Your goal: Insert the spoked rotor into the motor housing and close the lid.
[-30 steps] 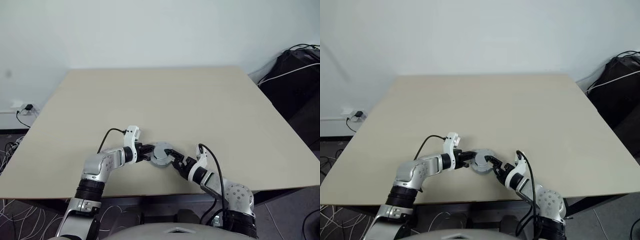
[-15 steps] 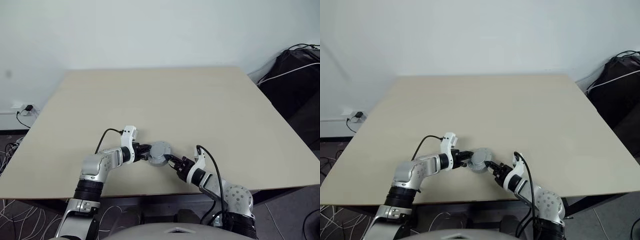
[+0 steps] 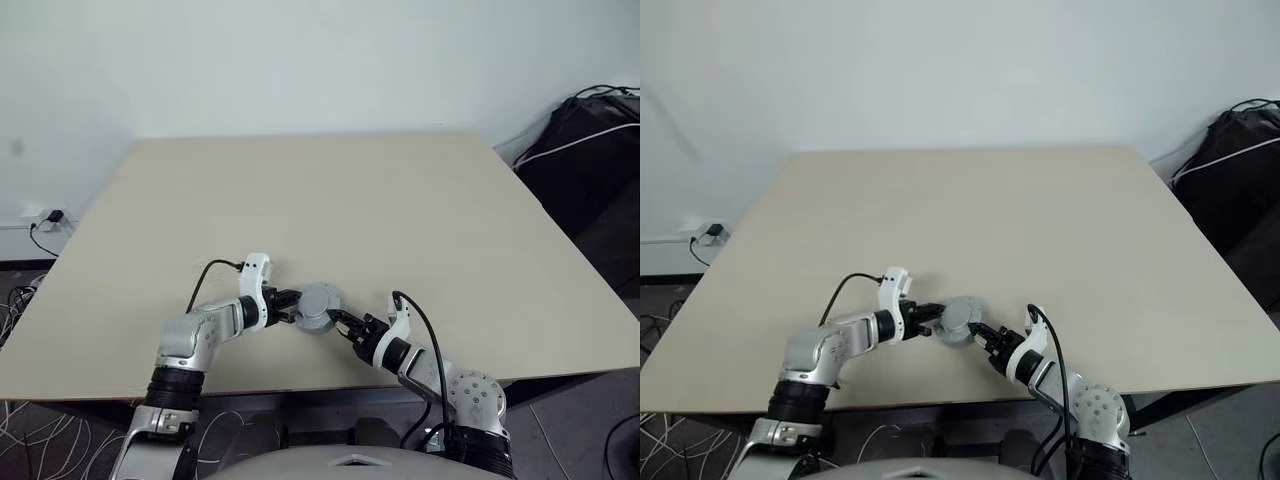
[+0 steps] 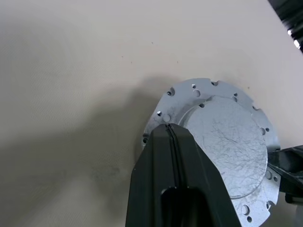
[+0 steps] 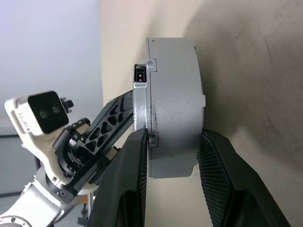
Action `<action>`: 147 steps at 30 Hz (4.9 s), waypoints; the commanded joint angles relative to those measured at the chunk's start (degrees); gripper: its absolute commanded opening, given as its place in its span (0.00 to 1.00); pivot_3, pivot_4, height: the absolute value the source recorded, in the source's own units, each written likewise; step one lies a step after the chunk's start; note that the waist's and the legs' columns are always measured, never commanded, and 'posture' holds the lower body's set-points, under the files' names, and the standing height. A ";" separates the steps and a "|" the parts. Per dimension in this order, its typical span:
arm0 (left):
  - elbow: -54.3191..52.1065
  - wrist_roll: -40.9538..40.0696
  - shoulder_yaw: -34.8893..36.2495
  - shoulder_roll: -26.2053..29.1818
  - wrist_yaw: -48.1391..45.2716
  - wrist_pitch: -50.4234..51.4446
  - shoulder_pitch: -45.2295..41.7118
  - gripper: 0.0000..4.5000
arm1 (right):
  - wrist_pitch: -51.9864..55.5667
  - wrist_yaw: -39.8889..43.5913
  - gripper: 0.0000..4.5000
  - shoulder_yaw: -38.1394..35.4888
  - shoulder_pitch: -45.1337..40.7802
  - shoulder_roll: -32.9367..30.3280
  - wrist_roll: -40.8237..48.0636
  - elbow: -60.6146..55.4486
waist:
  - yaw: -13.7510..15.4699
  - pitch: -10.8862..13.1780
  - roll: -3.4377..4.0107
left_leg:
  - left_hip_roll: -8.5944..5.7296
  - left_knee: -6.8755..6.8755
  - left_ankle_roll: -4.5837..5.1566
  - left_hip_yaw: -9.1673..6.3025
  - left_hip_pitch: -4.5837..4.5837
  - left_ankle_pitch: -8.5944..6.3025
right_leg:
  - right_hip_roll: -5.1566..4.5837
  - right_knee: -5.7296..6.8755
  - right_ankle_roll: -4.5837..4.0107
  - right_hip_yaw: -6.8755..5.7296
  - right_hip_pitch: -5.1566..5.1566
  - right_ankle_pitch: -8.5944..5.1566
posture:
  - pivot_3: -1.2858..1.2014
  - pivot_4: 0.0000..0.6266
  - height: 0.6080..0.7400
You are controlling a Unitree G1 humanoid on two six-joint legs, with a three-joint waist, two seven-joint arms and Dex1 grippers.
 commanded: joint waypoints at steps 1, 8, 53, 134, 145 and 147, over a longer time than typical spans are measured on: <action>-6.13 -2.33 0.06 -3.60 0.25 -5.37 1.99 0.00 | -1.43 -1.02 0.27 1.21 -0.02 3.09 1.07 -1.48 | 0.07 0.03 -0.01 | 0.00 -0.01 -0.01 0.00 -0.05 -0.01 | 0.00 0.00 -0.12 0.00 -0.05 0.08 | 0.52 0.00 1.00; -12.82 -4.15 5.14 -6.79 3.71 -13.55 8.91 0.00 | -3.77 -1.46 0.27 0.80 0.13 2.64 2.37 -0.98 | -0.06 0.18 0.15 | 0.04 0.01 -0.01 0.03 -0.09 -0.01 | -0.16 0.01 0.02 0.00 -0.09 -0.05 | 0.52 0.00 1.00; -14.43 -51.96 12.70 -14.69 7.68 -9.63 31.28 0.99 | -4.42 -8.72 0.27 9.22 -0.49 -2.36 26.78 -7.10 | -0.43 0.77 0.18 | 0.02 0.36 0.06 0.05 -0.69 0.00 | 0.08 0.00 -0.43 -0.03 -0.50 0.01 | 0.52 0.00 1.00; 5.33 -40.13 27.73 -7.61 22.55 -24.33 2.34 0.46 | -63.72 25.14 1.00 30.78 14.45 -28.45 -48.89 -14.62 | 1.34 0.60 -0.87 | 0.02 0.89 0.14 0.15 -0.28 0.10 | 0.22 0.07 0.13 0.00 0.15 0.23 | 0.52 0.00 1.00; 20.89 -33.70 29.53 -7.49 22.30 -27.22 -9.29 0.46 | -65.81 26.24 1.00 30.38 15.17 -25.79 -49.02 -12.88 | 2.39 0.55 -0.99 | 0.00 0.90 0.15 0.15 -0.25 0.12 | 0.24 0.06 0.25 -0.01 0.19 0.56 | 0.52 0.00 1.00; 23.48 -32.84 29.80 -7.34 21.59 -27.55 -11.03 0.46 | -65.63 26.30 1.00 30.29 15.52 -25.59 -48.98 -13.10 | 2.38 0.55 -0.99 | 0.00 0.90 0.15 0.15 -0.25 0.12 | 0.25 0.06 0.27 -0.01 0.19 0.56 | 0.52 0.00 1.00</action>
